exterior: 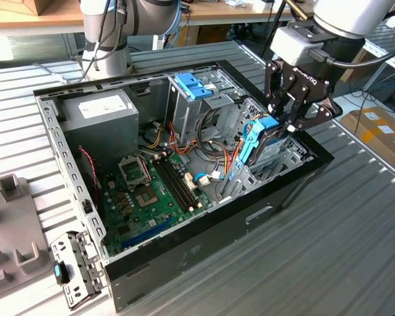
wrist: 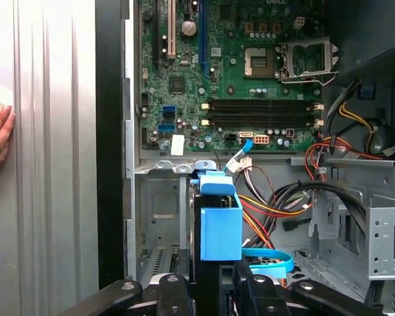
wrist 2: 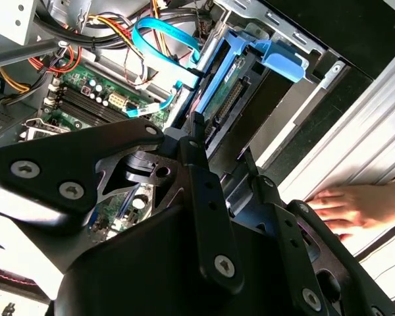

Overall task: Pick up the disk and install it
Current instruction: 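Insert the disk into the insertion slot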

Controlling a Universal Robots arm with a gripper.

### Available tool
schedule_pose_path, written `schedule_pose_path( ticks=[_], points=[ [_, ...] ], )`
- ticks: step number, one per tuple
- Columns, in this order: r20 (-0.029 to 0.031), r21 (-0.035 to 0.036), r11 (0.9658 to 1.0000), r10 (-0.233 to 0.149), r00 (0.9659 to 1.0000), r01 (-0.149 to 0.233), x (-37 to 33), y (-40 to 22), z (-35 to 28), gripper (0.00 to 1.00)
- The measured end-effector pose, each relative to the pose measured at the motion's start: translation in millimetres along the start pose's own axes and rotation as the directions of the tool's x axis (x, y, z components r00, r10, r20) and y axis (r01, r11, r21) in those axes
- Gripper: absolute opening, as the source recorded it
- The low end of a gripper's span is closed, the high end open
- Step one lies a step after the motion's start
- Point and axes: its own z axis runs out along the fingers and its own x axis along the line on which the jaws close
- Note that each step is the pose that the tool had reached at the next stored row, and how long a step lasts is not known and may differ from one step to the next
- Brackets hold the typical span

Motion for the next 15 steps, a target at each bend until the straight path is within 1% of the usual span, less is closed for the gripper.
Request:
schedule_pose_path(
  ticks=[6,7,10,13,15],
  points=[
    [0.0004,-0.0001,1.0000,0.000,1.0000,0.000,0.0,0.0,0.2,0.36],
    [0.0004,0.0000,1.0000,0.000,1.0000,0.000,0.0,0.0,0.2,0.48],
    [0.0006,0.0000,1.0000,0.000,1.0000,0.000,0.0,0.0,0.3,0.48],
    [0.0011,0.0000,1.0000,0.000,1.0000,0.000,0.1,0.0,6.1,0.48],
    [0.0013,0.0000,1.0000,0.000,1.0000,0.000,0.2,0.1,12.1,0.48]
  ],
)
